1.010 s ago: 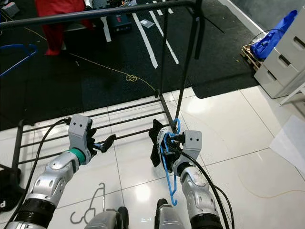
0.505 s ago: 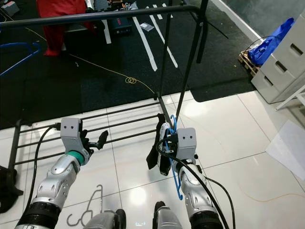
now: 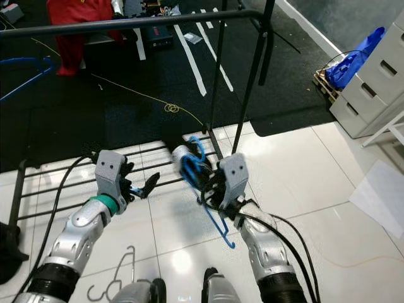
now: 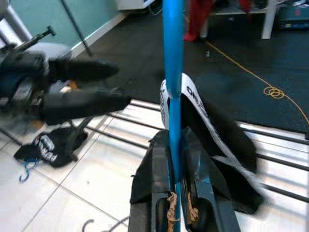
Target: Hang hanger
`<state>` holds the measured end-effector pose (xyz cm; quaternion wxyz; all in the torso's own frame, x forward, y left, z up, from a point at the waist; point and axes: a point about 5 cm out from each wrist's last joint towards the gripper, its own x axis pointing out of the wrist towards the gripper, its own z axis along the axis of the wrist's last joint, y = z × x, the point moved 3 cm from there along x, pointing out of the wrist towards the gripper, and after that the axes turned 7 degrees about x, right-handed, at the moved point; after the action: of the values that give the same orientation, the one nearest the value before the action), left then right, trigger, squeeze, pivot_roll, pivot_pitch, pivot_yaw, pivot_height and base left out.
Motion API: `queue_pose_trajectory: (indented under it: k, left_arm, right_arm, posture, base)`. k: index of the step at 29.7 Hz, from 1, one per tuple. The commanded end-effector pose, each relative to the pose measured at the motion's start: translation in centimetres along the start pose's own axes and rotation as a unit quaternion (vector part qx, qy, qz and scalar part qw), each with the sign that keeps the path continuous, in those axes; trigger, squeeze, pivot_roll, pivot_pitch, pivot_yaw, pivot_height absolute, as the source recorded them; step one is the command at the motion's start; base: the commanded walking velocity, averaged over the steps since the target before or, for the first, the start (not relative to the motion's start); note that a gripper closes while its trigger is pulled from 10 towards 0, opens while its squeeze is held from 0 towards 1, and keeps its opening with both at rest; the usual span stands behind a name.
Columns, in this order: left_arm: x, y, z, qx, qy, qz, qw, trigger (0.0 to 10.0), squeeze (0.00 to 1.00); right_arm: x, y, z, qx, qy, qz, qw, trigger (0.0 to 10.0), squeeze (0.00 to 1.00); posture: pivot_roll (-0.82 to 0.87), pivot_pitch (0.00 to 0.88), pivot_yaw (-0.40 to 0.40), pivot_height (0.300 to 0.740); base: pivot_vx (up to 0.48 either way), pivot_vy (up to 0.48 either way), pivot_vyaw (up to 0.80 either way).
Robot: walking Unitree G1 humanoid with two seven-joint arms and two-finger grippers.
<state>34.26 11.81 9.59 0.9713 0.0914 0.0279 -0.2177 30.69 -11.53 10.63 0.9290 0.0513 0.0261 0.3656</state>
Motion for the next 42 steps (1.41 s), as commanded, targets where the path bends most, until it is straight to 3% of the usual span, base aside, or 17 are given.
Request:
queue_pose_trajectory:
  k: [1,5,9,10,12,13,18,27,32,42]
  left_arm:
    - [-0.2,-0.3,-0.1,0.009,-0.002,-0.017,1.0,10.0,0.0]
    - [0.0,0.1,1.2,0.02,-0.026,-0.03,0.999,10.0,0.0]
    - [0.0,0.5,1.3,0.023,-0.028,-0.03,0.999,10.0,0.0]
    - [0.0,0.8,1.4,0.016,-0.03,-0.029,0.999,10.0,0.21]
    - [0.0,0.9,1.5,0.011,-0.031,-0.028,0.999,10.0,0.21]
    - [0.0,1.1,1.7,0.004,-0.035,-0.027,0.999,10.0,1.0]
    - [-0.1,0.9,2.1,-0.011,-0.046,-0.042,0.998,10.0,1.0]
    - [0.1,-0.8,2.9,-0.039,-0.067,-0.104,0.992,10.0,1.0]
    - [0.0,-2.2,5.0,-0.091,-0.122,-0.151,0.977,10.0,1.0]
    - [-1.2,-3.7,5.6,-0.094,-0.128,-0.216,0.963,10.0,1.0]
  right_arm:
    - [-0.4,0.4,0.6,-0.007,-0.014,0.018,1.0,10.0,0.0]
    - [-1.3,-0.3,2.9,-0.048,-0.063,0.015,0.997,10.0,0.0]
    - [-1.6,-0.6,4.2,-0.056,-0.093,0.007,0.994,10.0,0.0]
    - [-1.6,-0.5,4.8,-0.058,-0.104,0.01,0.993,10.0,0.0]
    - [-1.7,-0.4,5.3,-0.059,-0.111,0.013,0.992,10.0,0.0]
    - [-1.6,-0.2,5.8,-0.057,-0.12,0.02,0.991,10.0,0.0]
    - [-1.6,0.7,6.8,-0.039,-0.129,0.051,0.99,10.0,0.0]
    - [-1.8,1.6,8.3,-0.007,-0.142,0.096,0.985,10.0,0.0]
    - [-2.3,1.5,9.3,-0.005,-0.143,0.104,0.984,10.0,0.0]
    - [-2.3,1.5,9.5,-0.006,-0.139,0.103,0.985,10.0,0.0]
  posture:
    - [-0.01,0.099,0.092,0.74]
    - [-0.01,0.1,0.098,0.74]
    - [-0.02,0.099,0.1,0.74]
    - [-0.02,0.095,0.109,0.74]
    - [-0.02,0.095,0.112,0.74]
    - [-0.02,0.095,0.115,0.74]
    - [-0.02,0.095,0.117,0.74]
    - [-0.02,0.089,0.123,0.74]
    - [-0.03,0.09,0.116,0.74]
    - [-0.03,0.091,0.11,0.74]
  base:
    - [0.0,0.0,0.0]
    - [0.0,0.0,0.0]
    - [0.0,0.0,0.0]
    - [0.0,0.0,0.0]
    - [0.0,0.0,0.0]
    - [0.0,0.0,0.0]
    - [0.0,0.0,0.0]
    - [0.0,0.0,0.0]
    - [0.0,0.0,0.0]
    - [0.0,0.0,0.0]
